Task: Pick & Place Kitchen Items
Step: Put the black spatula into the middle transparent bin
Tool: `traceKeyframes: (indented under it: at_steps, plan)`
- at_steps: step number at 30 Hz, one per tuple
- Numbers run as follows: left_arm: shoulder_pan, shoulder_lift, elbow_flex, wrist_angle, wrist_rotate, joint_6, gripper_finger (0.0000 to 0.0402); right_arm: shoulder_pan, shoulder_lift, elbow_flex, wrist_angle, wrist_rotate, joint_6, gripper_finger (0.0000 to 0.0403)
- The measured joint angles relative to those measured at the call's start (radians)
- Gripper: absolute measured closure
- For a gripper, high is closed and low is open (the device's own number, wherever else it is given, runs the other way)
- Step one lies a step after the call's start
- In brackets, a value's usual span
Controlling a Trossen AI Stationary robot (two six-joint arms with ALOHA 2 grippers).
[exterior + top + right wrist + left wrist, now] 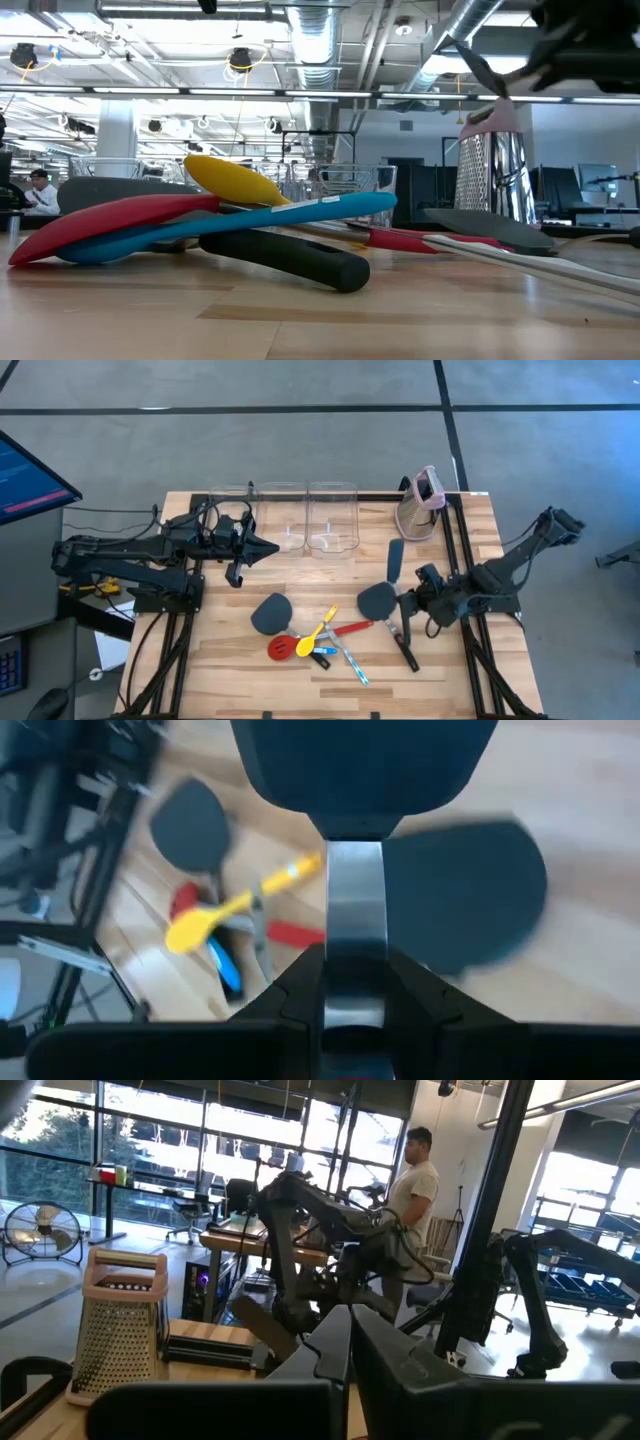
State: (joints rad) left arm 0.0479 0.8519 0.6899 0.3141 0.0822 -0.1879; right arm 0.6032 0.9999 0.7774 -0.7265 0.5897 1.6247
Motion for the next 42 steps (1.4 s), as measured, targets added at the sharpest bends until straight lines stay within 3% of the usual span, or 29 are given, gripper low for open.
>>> traceKeyframes:
  at_steps: [13, 26, 34, 42]
  plan:
    - [0.0, 0.0, 0.0, 0.0, 0.0, 0.0, 0.0401, -0.18, 0.003, 0.168, 0.046, 0.137, -0.428, 0.0337]
    - [0.0, 0.0, 0.0, 0.0, 0.0, 0.0, 0.0401, -0.317, 0.003, 0.214, 0.276, 0.358, -0.82, 0.0337]
    - [0.0, 0.001, 0.0, 0.001, -0.078, -0.003, 0.0401, -0.376, 0.096, 0.215, 0.386, 0.47, -0.936, 0.0337]
    - [0.0, 0.001, 0.0, 0.002, -0.14, -0.003, 0.0401, -0.406, 0.258, 0.215, 0.64, 0.5, -1.142, 0.0337]
